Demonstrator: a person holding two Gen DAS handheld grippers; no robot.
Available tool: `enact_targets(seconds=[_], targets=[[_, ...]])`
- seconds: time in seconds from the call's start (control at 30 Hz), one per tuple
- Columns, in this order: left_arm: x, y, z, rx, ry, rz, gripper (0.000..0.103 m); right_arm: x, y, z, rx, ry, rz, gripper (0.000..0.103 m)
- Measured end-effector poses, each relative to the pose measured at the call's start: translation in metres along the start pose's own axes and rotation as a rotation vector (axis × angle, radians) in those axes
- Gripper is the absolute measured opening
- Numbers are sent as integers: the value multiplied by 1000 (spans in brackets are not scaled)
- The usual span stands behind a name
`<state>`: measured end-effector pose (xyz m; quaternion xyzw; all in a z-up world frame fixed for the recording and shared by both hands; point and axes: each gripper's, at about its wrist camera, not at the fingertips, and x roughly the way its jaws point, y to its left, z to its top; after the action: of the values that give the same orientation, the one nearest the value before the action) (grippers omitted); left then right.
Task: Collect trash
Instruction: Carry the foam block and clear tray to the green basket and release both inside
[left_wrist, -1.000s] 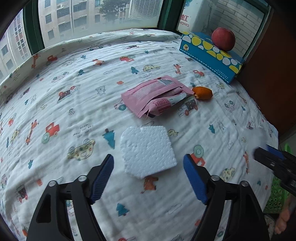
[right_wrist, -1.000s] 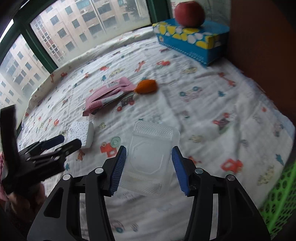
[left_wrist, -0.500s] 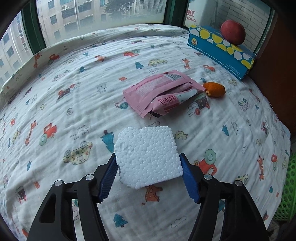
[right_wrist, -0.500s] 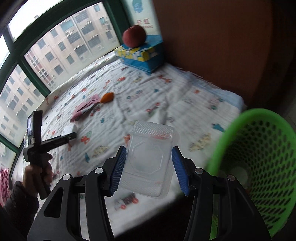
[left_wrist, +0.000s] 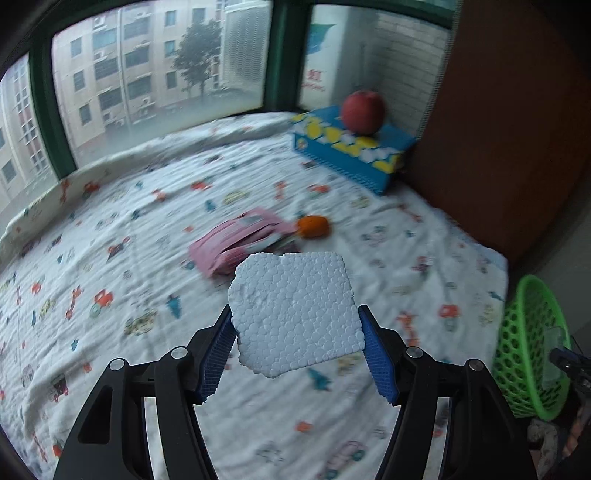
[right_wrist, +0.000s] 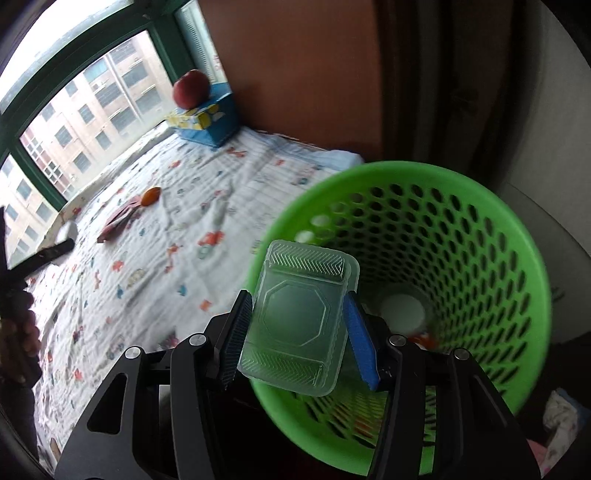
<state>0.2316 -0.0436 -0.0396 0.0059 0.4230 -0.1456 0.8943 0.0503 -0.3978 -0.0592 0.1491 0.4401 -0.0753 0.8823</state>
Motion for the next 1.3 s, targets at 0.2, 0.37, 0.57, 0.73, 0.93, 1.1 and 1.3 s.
enact_targets(seconds=[0.2,0.37,0.57,0.73,0.93,1.1,1.3], targets=[[-20,-67,3,82,-25,-89,63,-10,-24,-5,14,-12,-21,52],[-26,-123,1,146,-19,-159,63,-19,-40,-8,32,-28,-25,62],[-29,-186,-6,233,-9,-224,63,-40,-62,-13,65,-69,-27,66],[-29,-228,-13,303,-2,-269,63,-56,-77,-18,82,-98,-31,68],[-17,-273,-27,362,43,-319,63,-73,-95,-26,115,-127,-36,70],[-8,-295,-39,389,87,-355,64,-79,-104,-31,139,-138,-41,70],[-2,-315,-51,423,119,-382,67,-80,-109,-35,157,-142,-35,70]])
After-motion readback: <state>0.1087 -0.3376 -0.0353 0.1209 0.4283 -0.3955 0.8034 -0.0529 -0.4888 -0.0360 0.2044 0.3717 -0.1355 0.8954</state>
